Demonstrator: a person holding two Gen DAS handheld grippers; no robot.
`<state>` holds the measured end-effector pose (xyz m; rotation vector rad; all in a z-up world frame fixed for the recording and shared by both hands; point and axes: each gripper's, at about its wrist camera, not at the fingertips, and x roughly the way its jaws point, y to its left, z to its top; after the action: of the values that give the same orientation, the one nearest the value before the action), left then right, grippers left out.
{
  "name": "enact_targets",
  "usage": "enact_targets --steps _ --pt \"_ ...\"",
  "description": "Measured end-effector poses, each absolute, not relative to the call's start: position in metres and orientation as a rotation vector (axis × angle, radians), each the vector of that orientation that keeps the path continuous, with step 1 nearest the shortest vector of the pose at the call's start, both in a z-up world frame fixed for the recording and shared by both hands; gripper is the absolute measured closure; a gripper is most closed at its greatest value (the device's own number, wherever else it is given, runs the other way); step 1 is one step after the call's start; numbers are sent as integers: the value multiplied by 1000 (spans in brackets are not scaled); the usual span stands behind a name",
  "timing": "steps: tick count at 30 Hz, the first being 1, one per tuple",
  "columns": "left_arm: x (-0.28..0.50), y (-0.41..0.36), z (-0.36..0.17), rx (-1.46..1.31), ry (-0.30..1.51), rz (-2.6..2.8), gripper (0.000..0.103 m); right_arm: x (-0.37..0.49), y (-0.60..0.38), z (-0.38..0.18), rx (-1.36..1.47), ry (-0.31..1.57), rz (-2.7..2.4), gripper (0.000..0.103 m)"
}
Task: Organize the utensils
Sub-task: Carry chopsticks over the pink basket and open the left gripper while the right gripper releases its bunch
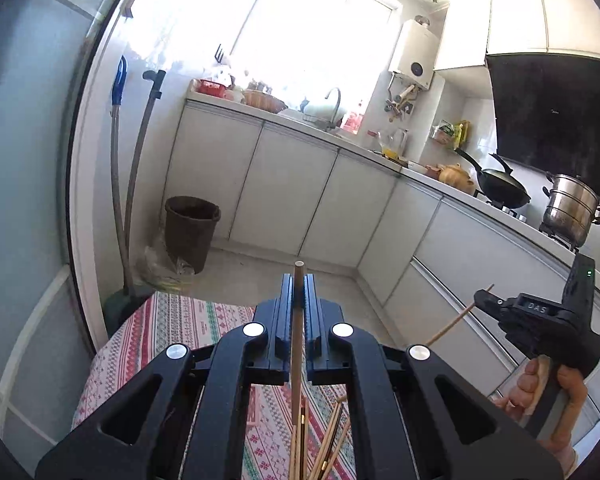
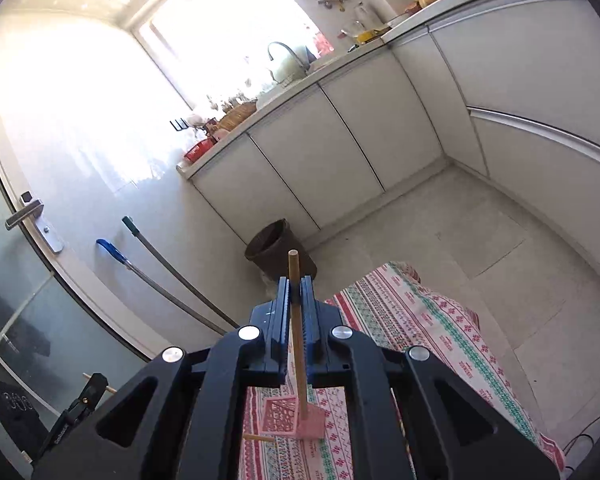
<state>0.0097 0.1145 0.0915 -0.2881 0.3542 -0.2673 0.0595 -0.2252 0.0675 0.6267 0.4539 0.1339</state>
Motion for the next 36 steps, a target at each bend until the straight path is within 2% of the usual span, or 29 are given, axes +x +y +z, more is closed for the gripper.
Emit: enact_targets --steps 5,11,17,18,20,21,23,26,30,36 --pt "33 118 84 -264 371 -205 99 61 -209 81 605 420 168 97" --pt "70 122 44 -223 435 -123 99 86 -178 68 581 464 199 97" --pt "121 117 1 -189 594 -148 97 111 -155 50 568 526 220 97" --pt "124 118 -2 -199 611 -148 95 114 -151 48 563 537 223 97" --pt "121 127 4 -246 595 -139 77 120 -145 44 558 551 227 97" --pt "116 134 11 -271 568 -136 73 121 -142 43 558 554 229 97" --pt "101 150 30 -343 495 -124 58 125 -138 42 553 561 230 97" --pt "80 171 49 -436 415 -114 46 134 -128 36 539 587 230 97" --pt "69 184 56 -461 396 -98 46 149 -114 18 534 632 224 97" --pt "77 175 39 -431 475 -87 46 176 -91 -18 564 705 255 93"
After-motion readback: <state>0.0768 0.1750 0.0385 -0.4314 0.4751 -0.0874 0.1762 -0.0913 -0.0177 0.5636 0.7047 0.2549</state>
